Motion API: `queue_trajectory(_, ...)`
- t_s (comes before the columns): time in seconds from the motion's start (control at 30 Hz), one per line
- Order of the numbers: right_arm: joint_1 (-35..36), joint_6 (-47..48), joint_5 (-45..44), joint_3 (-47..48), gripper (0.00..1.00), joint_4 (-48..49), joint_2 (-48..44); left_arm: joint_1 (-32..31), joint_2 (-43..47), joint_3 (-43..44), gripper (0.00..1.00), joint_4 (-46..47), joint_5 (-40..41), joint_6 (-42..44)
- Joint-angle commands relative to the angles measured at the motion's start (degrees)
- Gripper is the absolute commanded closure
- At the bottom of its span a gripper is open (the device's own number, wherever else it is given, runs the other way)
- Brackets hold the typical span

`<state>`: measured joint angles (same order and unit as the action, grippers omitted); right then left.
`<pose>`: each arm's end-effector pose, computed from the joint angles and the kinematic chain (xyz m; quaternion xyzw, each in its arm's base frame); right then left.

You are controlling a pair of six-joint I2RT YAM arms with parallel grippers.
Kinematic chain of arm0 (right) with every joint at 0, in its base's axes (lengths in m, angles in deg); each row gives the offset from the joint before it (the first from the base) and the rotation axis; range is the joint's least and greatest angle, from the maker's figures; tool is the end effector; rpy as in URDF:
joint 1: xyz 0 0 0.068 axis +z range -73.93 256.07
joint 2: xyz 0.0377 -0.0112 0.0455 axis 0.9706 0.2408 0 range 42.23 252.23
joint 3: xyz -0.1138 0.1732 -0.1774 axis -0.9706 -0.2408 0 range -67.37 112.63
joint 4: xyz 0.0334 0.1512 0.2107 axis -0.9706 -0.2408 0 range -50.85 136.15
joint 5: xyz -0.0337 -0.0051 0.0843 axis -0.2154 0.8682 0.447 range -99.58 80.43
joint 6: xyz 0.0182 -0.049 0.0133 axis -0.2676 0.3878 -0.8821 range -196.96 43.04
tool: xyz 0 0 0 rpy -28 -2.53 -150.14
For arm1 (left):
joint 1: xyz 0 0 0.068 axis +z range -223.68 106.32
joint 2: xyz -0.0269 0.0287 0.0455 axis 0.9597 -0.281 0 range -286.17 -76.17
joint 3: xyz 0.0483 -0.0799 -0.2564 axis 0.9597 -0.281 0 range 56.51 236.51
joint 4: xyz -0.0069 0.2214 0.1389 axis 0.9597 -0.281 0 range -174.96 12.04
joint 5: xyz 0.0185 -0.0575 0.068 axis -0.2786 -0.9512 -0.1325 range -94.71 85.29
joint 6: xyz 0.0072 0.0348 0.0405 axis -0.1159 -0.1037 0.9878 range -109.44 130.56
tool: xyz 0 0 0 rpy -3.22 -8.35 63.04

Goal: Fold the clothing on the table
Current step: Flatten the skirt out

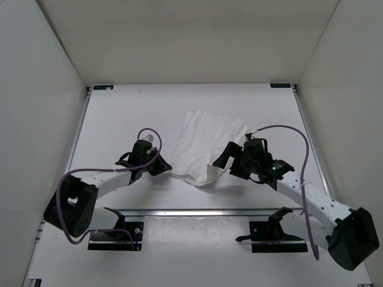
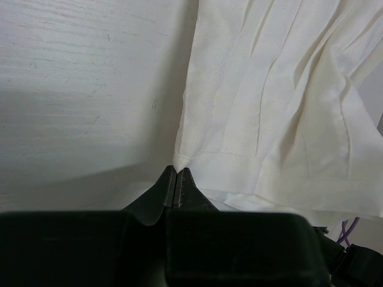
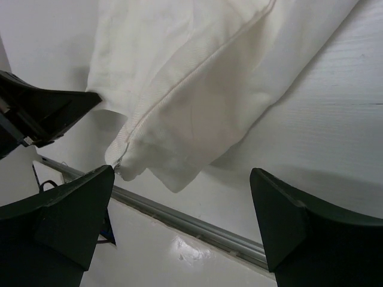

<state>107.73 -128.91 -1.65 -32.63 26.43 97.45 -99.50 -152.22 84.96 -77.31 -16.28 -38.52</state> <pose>0.1705 0.1109 0.2303 0.1307 0.8959 0.3267 0.2713 0.2130 -0.1111 0.1498 -0.1504 0.9140 -0.2965 0.2328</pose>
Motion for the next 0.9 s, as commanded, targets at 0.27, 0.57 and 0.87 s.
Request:
queue_trajectory(0.27, 0.6, 1.1, -0.9, 11.3, 0.12, 0.4, 10.0, 0.3, 2.1, -1.8, 1.00, 1.9, 0.1, 0.7)
queue_trajectory(0.57, 0.8, 1.7, 0.2, 14.9, 0.05, -0.7, 14.0, -0.3, 1.9, -1.9, 1.00, 2.1, 0.1, 0.9)
queue_trajectory(0.87, 6.0, 2.2, -3.5, 22.3, 0.23, -7.4, 22.8, 0.3, 2.7, -2.7, 1.00, 1.9, 0.1, 1.2)
